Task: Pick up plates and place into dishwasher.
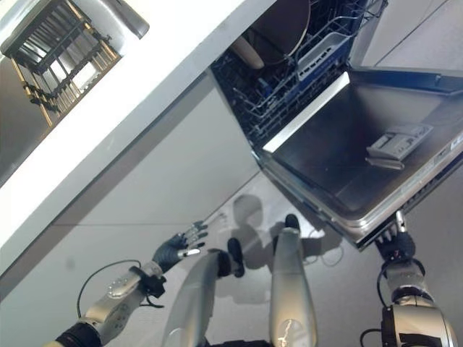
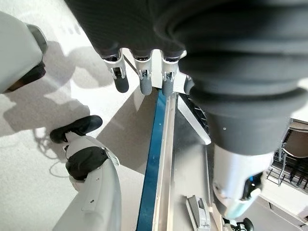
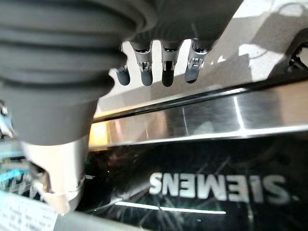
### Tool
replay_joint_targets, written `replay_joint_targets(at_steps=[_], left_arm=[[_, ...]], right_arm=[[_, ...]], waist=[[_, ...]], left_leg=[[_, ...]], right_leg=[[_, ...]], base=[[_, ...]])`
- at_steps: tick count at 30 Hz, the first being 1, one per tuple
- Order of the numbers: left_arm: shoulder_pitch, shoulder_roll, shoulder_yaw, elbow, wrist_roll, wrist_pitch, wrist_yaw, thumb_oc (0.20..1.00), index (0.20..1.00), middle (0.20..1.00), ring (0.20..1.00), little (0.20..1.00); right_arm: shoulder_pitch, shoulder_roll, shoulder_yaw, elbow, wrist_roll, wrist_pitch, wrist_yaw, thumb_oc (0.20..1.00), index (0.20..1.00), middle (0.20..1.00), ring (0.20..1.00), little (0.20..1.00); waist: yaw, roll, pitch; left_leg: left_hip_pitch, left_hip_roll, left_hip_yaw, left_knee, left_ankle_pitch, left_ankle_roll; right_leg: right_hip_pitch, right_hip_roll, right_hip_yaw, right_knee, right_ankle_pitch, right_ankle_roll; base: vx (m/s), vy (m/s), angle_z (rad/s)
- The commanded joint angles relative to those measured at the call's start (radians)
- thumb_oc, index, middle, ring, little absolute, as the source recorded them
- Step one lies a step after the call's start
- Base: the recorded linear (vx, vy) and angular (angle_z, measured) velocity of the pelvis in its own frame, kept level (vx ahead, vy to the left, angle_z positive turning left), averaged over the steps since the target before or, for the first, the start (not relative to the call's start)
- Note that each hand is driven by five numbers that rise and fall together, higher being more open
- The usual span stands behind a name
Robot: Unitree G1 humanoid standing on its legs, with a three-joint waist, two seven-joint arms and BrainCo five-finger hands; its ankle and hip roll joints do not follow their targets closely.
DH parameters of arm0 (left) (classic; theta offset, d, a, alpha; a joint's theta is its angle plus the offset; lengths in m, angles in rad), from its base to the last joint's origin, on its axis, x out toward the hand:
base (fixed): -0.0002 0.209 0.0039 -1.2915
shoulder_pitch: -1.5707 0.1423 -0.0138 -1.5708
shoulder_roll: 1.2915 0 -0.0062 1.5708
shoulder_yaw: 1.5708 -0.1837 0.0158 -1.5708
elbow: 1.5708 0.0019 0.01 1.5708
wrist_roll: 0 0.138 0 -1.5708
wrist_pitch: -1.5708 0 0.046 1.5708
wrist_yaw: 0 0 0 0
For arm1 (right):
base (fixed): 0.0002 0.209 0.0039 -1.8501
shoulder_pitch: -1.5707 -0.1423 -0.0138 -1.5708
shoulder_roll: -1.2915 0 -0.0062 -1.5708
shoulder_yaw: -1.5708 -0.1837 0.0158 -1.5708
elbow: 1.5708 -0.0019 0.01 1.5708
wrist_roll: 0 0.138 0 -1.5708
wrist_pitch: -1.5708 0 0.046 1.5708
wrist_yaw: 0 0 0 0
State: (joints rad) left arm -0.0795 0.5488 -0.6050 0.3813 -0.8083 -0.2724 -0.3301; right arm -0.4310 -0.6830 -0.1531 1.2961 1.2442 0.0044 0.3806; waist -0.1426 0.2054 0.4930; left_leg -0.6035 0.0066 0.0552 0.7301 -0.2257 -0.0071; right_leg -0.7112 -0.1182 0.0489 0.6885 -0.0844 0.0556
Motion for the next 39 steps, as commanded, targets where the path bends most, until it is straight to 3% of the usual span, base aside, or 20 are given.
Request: replay_joint_targets(at_steps=[1,9,21,30,39], left_arm=[[0.065,0.002,0.054,-0.022,-0.002,-0.046,-0.043,1.000,1.000,1.000,1.000,1.000],[0.094,0.013,0.087,-0.030,-0.004,-0.055,-0.047,1.000,1.000,1.000,1.000,1.000],[0.137,0.036,0.134,-0.087,0.027,-0.029,-0.036,1.000,1.000,1.000,1.000,1.000],[0.151,0.032,0.147,-0.084,0.049,-0.007,-0.023,1.000,1.000,1.000,1.000,1.000],[0.182,0.015,0.165,-0.062,0.074,0.003,-0.025,1.000,1.000,1.000,1.000,1.000]], right_arm=[[-0.056,-0.019,0.040,-0.047,-0.053,-0.055,0.056,1.000,1.000,1.000,1.000,1.000],[-0.139,-0.059,0.015,-0.115,-0.050,-0.048,0.046,1.000,1.000,1.000,1.000,1.000],[-0.121,0.017,0.009,-0.288,-0.018,-0.076,0.035,1.000,1.000,1.000,1.000,1.000],[-0.139,0.031,0.033,-0.305,-0.128,-0.039,-0.133,1.000,1.000,1.000,1.000,1.000],[-0.162,0.017,0.035,-0.280,-0.146,-0.005,-0.248,1.000,1.000,1.000,1.000,1.000]], waist=[[0.055,-0.019,-0.065],[0.086,-0.037,-0.067],[0.120,-0.083,-0.073],[0.150,-0.113,-0.090],[0.195,-0.142,-0.122]], left_leg=[[-0.028,-0.063,0.105,0.075,-0.047,0.110],[-0.002,-0.058,0.093,0.018,-0.020,0.105],[0.072,-0.051,0.076,-0.089,0.024,0.094],[0.147,-0.040,0.054,-0.173,0.060,0.080],[0.223,-0.023,0.018,-0.260,0.095,0.067]], right_leg=[[0.058,0.025,-0.108,0.050,-0.073,-0.112],[0.091,0.033,-0.119,0.005,-0.051,-0.103],[0.177,0.042,-0.131,-0.091,-0.015,-0.083],[0.272,0.054,-0.142,-0.185,0.005,-0.082],[0.378,0.063,-0.170,-0.278,0.014,-0.081]], base=[[0.00,0.000,0.00],[-0.01,-0.006,0.02],[-0.01,-0.035,0.07],[0.01,-0.038,0.03],[0.05,-0.033,0.10]])
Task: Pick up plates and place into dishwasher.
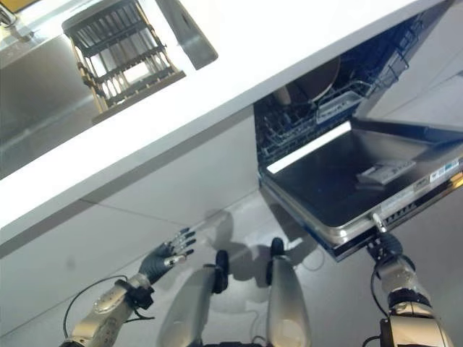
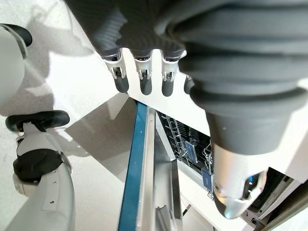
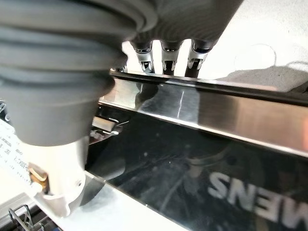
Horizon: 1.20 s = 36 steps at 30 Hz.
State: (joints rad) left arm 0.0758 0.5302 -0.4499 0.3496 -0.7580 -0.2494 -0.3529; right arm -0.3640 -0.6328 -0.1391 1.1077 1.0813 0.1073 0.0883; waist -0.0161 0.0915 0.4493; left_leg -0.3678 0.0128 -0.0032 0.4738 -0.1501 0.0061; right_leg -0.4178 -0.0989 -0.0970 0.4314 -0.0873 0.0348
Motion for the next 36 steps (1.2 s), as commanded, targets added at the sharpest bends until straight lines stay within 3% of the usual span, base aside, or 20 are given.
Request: replay_joint_targets(at_steps=[1,15,30,36], left_arm=[[0.028,0.034,0.008,-0.033,0.024,-0.019,0.001,1.000,1.000,1.000,1.000,1.000],[0.085,0.008,0.037,-0.024,0.066,0.009,-0.015,1.000,1.000,1.000,1.000,1.000],[0.155,-0.032,0.069,0.002,0.104,0.024,-0.026,1.000,1.000,1.000,1.000,1.000],[0.173,-0.048,0.075,0.009,0.107,0.032,-0.023,1.000,1.000,1.000,1.000,1.000]], right_arm=[[-0.230,-0.034,0.019,-0.086,0.024,-0.108,0.048,1.000,1.000,1.000,1.000,1.000],[-0.228,-0.009,0.006,-0.097,0.062,-0.110,0.008,1.000,1.000,1.000,1.000,1.000],[-0.232,0.025,0.056,-0.164,0.085,-0.022,0.024,1.000,1.000,1.000,1.000,1.000],[-0.267,0.022,0.076,-0.132,0.025,0.018,-0.044,1.000,1.000,1.000,1.000,1.000]], waist=[[0.073,-0.030,-0.081],[0.129,-0.072,-0.164],[0.159,-0.101,-0.253],[0.174,-0.115,-0.287]], left_leg=[[-0.005,-0.029,0.073,-0.013,0.022,0.053],[0.101,-0.024,0.015,-0.134,0.061,0.033],[0.203,-0.021,-0.036,-0.233,0.089,0.014],[0.224,-0.020,-0.045,-0.246,0.092,0.009]], right_leg=[[0.094,0.045,-0.027,-0.029,0.018,-0.059],[0.237,0.053,-0.059,-0.156,0.029,-0.057],[0.347,0.071,-0.051,-0.256,0.039,-0.050],[0.375,0.071,-0.057,-0.276,0.043,-0.050]], base=[[0.05,-0.030,0.00],[0.10,-0.001,0.11],[0.10,0.024,0.03],[0.10,0.039,0.03]])
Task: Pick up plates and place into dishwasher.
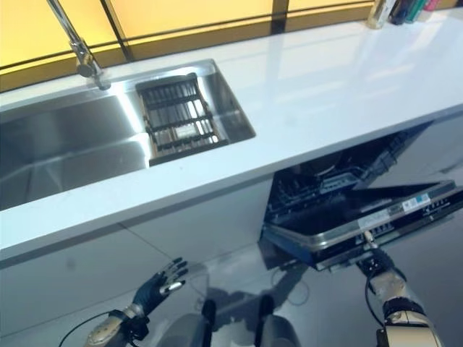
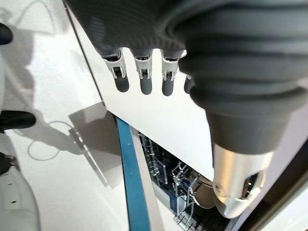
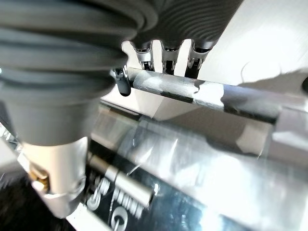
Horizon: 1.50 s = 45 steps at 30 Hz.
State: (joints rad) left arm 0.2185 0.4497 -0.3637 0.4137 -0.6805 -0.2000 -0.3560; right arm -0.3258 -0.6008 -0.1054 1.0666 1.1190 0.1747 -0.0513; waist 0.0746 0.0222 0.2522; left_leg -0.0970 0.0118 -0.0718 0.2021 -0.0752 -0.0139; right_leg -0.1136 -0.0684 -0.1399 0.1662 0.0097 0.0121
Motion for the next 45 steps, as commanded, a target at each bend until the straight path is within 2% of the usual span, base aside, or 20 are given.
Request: replay_joint_targets(at_steps=[1,4,9,17,22,26,31,33,37,40,45], left_arm=[[0.029,0.031,-0.013,-0.053,0.027,-0.015,-0.019,1.000,1.000,1.000,1.000,1.000],[0.026,0.023,-0.019,-0.039,0.034,-0.009,-0.021,1.000,1.000,1.000,1.000,1.000],[-0.008,0.038,-0.034,-0.034,0.031,-0.003,-0.014,1.000,1.000,1.000,1.000,1.000],[-0.024,0.087,-0.015,-0.075,0.010,0.018,-0.019,1.000,1.000,1.000,1.000,1.000],[-0.021,0.102,-0.003,-0.097,-0.002,0.012,-0.029,1.000,1.000,1.000,1.000,1.000],[-0.005,0.097,0.003,-0.096,0.004,-0.001,-0.034,1.000,1.000,1.000,1.000,1.000],[0.006,0.090,0.003,-0.104,-0.006,-0.012,-0.027,1.000,1.000,1.000,1.000,1.000],[0.007,0.080,0.005,-0.100,-0.011,-0.022,-0.025,1.000,1.000,1.000,1.000,1.000],[0.004,0.060,-0.008,-0.093,-0.007,-0.043,-0.007,1.000,1.000,1.000,1.000,1.000],[0.003,0.048,-0.010,-0.096,-0.008,-0.044,0.000,1.000,1.000,1.000,1.000,1.000],[0.005,0.047,0.002,-0.125,-0.025,-0.042,0.007,1.000,1.000,1.000,1.000,1.000]], right_arm=[[-0.321,-0.013,0.046,-0.078,-0.030,-0.034,0.065,1.000,1.000,1.000,1.000,1.000],[-0.368,-0.030,0.055,-0.007,-0.079,0.013,-0.006,1.000,1.000,1.000,1.000,1.000],[-0.470,-0.069,0.083,0.105,-0.094,0.064,-0.058,1.000,1.000,1.000,1.000,1.000],[-0.541,-0.106,0.091,0.140,0.053,0.048,-0.011,1.000,1.000,1.000,1.000,1.000],[-0.531,-0.101,0.087,0.121,0.051,0.021,-0.012,1.000,1.000,1.000,1.000,1.000],[-0.509,-0.109,0.078,0.127,0.038,0.027,-0.018,1.000,1.000,1.000,1.000,1.000],[-0.457,-0.113,0.049,0.137,-0.005,-0.003,-0.045,1.000,1.000,1.000,1.000,1.000],[-0.414,-0.108,0.026,0.159,0.000,0.040,-0.099,1.000,1.000,1.000,1.000,1.000],[-0.334,-0.085,-0.006,0.210,0.002,0.066,-0.069,1.000,1.000,1.000,1.000,1.000],[-0.279,-0.055,-0.016,0.217,0.000,0.039,-0.033,1.000,1.000,1.000,1.000,1.000],[-0.149,0.020,-0.038,0.208,-0.018,-0.044,0.047,1.000,1.000,1.000,1.000,1.000]], waist=[[0.086,-0.047,-0.093],[0.098,-0.050,-0.101],[0.130,-0.054,-0.084],[0.159,-0.049,-0.044],[0.169,-0.051,-0.035],[0.168,-0.058,-0.045],[0.159,-0.060,-0.065],[0.151,-0.062,-0.073],[0.139,-0.062,-0.088],[0.130,-0.057,-0.101],[0.105,-0.042,-0.110]], left_leg=[[-0.045,-0.019,0.020,0.024,0.018,0.028],[-0.040,-0.018,0.006,0.015,0.025,0.026],[-0.052,-0.018,-0.021,-0.006,0.042,0.019],[-0.071,-0.006,-0.057,-0.047,0.080,0.002],[-0.084,-0.004,-0.065,-0.059,0.094,-0.004],[-0.077,-0.001,-0.060,-0.064,0.094,-0.005],[-0.064,0.000,-0.054,-0.074,0.093,-0.003],[-0.056,-0.002,-0.049,-0.080,0.090,-0.001],[-0.040,-0.002,-0.023,-0.081,0.078,0.010],[-0.027,-0.007,-0.010,-0.079,0.069,0.019],[-0.002,-0.014,0.008,-0.094,0.061,0.034]], right_leg=[[0.075,0.041,-0.014,-0.011,-0.055,-0.028],[0.084,0.043,-0.015,-0.014,-0.057,-0.029],[0.076,0.046,-0.030,-0.006,-0.066,-0.030],[0.054,0.052,-0.066,0.001,-0.072,-0.037],[0.044,0.051,-0.088,0.003,-0.073,-0.040],[0.052,0.047,-0.096,0.000,-0.074,-0.039],[0.064,0.042,-0.097,-0.004,-0.074,-0.034],[0.069,0.038,-0.096,-0.006,-0.074,-0.029],[0.078,0.029,-0.095,-0.006,-0.075,-0.026],[0.088,0.023,-0.087,-0.008,-0.074,-0.022],[0.095,0.012,-0.069,-0.012,-0.067,-0.008]], base=[[0.11,0.036,0.24],[0.10,0.030,0.11],[0.00,-0.005,0.21],[-0.03,-0.010,0.26],[-0.04,0.005,0.09],[0.01,0.041,0.07],[0.02,0.049,0.02],[-0.01,0.062,0.04],[0.00,0.058,0.10],[0.04,0.059,0.02],[0.02,0.046,-0.04]])
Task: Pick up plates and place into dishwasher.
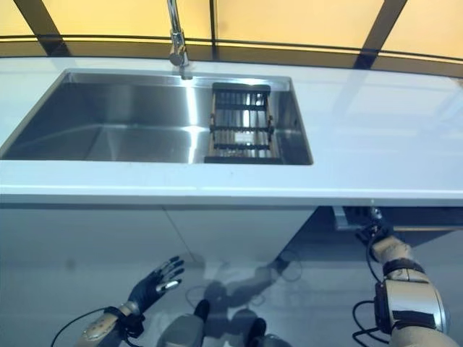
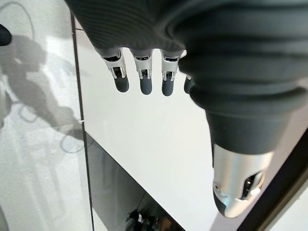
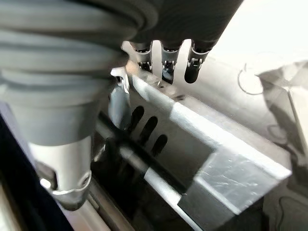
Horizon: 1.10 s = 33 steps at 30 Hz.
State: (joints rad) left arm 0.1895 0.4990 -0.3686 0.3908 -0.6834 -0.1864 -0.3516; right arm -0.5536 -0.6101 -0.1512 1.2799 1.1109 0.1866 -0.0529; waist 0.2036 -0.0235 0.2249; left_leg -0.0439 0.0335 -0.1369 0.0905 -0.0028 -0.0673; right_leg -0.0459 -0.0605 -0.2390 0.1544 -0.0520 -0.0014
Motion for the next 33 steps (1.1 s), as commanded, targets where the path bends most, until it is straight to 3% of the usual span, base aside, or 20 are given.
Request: replay_joint_targets(at_steps=[1,6,18,24,27,33], left_arm=[[0.034,-0.003,0.010,-0.109,-0.021,-0.054,0.006,1.000,1.000,1.000,1.000,1.000],[0.030,-0.004,0.019,-0.115,-0.030,-0.069,0.012,1.000,1.000,1.000,1.000,1.000],[0.039,-0.007,0.042,-0.081,-0.039,-0.114,-0.012,1.000,1.000,1.000,1.000,1.000],[0.045,-0.015,0.063,-0.069,-0.036,-0.131,0.000,1.000,1.000,1.000,1.000,1.000],[0.048,-0.017,0.074,-0.069,-0.037,-0.139,0.027,1.000,1.000,1.000,1.000,1.000],[0.072,-0.058,0.141,-0.080,-0.040,-0.152,0.077,1.000,1.000,1.000,1.000,1.000]], right_arm=[[0.101,0.041,0.003,-0.008,-0.008,-0.064,0.057,1.000,1.000,1.000,1.000,1.000],[0.210,0.089,-0.029,-0.006,0.004,-0.101,0.091,1.000,1.000,1.000,1.000,1.000],[0.306,0.140,-0.060,0.052,0.030,-0.126,0.044,1.000,1.000,1.000,1.000,1.000],[0.357,0.155,-0.101,0.046,0.025,-0.224,-0.031,1.000,1.000,1.000,1.000,1.000],[0.386,0.150,-0.133,0.004,0.012,-0.310,-0.071,1.000,1.000,1.000,1.000,1.000],[0.506,0.215,-0.136,-0.356,-0.068,-0.509,-0.257,1.000,1.000,1.000,1.000,1.000]], waist=[[-0.028,0.005,-0.083],[-0.044,0.013,-0.078],[-0.056,0.013,-0.082],[-0.076,0.008,-0.092],[-0.093,0.004,-0.098],[-0.150,-0.005,-0.104]], left_leg=[[-0.053,-0.037,0.077,0.014,-0.011,0.089],[-0.045,-0.037,0.094,0.000,-0.011,0.098],[-0.028,-0.036,0.117,-0.014,-0.013,0.107],[-0.009,-0.029,0.138,-0.027,-0.015,0.104],[0.004,-0.025,0.153,-0.035,-0.017,0.101],[0.029,-0.020,0.181,-0.065,-0.013,0.104]], right_leg=[[0.026,0.004,0.032,0.000,-0.004,0.008],[0.019,0.001,0.040,0.000,0.001,0.018],[0.024,-0.003,0.030,-0.005,0.007,0.027],[0.034,-0.001,0.027,-0.016,0.012,0.032],[0.042,-0.002,0.029,-0.026,0.018,0.036],[0.047,0.004,0.055,-0.052,0.034,0.037]], base=[[-0.01,0.033,-0.03],[-0.04,0.021,-0.08],[-0.02,0.003,-0.04],[-0.02,0.006,-0.01],[-0.03,0.027,-0.06],[-0.06,0.037,-0.16]])
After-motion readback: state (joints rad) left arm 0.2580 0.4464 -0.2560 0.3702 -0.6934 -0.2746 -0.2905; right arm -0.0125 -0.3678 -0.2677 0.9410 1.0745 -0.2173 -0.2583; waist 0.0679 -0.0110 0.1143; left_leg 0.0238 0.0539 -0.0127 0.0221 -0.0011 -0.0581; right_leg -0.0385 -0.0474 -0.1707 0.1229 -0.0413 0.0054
